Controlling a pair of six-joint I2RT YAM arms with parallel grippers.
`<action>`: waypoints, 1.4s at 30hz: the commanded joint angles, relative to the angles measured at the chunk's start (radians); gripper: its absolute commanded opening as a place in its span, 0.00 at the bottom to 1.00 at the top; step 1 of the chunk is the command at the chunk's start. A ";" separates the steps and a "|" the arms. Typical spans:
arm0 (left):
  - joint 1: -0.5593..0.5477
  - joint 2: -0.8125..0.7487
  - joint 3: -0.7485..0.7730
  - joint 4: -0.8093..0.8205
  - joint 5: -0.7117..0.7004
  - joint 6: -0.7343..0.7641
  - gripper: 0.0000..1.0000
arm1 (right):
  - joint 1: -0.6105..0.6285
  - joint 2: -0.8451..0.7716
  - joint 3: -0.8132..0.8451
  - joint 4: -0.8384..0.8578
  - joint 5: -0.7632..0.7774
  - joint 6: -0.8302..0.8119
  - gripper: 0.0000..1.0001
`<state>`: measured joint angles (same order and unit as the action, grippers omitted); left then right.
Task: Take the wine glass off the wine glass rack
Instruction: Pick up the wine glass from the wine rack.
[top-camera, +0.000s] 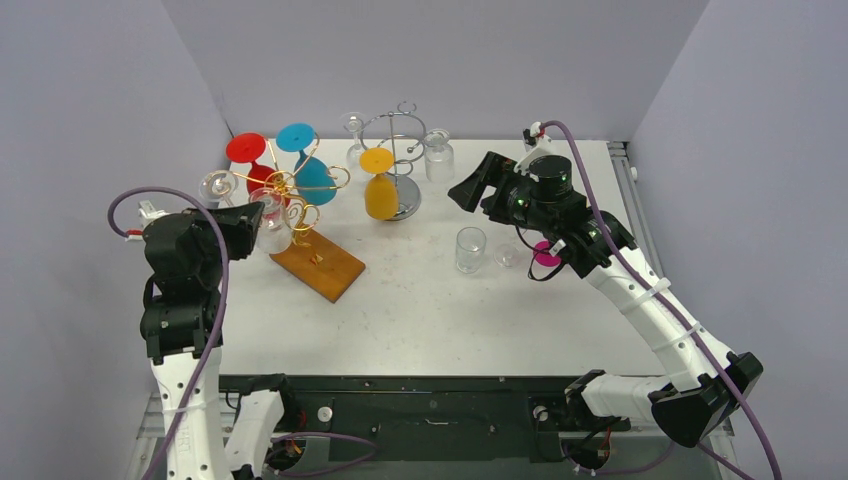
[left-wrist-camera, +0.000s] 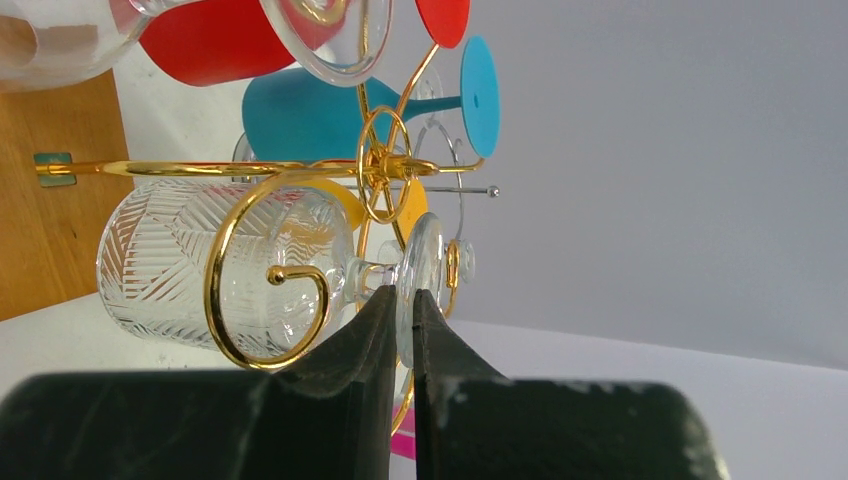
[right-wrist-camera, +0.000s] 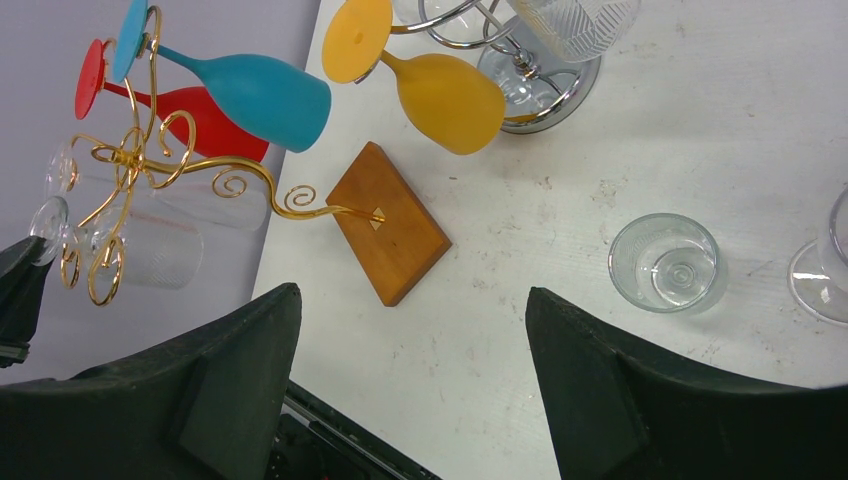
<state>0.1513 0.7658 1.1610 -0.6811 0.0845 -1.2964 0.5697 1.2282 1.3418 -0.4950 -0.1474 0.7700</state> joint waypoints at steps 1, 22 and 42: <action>-0.003 -0.035 0.036 0.107 0.054 0.015 0.00 | -0.001 -0.011 0.025 0.027 0.001 -0.008 0.78; -0.018 -0.142 -0.017 0.009 0.100 0.042 0.00 | 0.013 -0.025 0.019 0.018 0.014 -0.008 0.78; -0.157 -0.184 -0.046 -0.091 0.145 0.076 0.00 | 0.026 -0.032 0.008 0.023 0.041 -0.005 0.78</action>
<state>0.0360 0.5819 1.1030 -0.8326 0.1997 -1.2434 0.5854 1.2282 1.3418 -0.4953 -0.1349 0.7704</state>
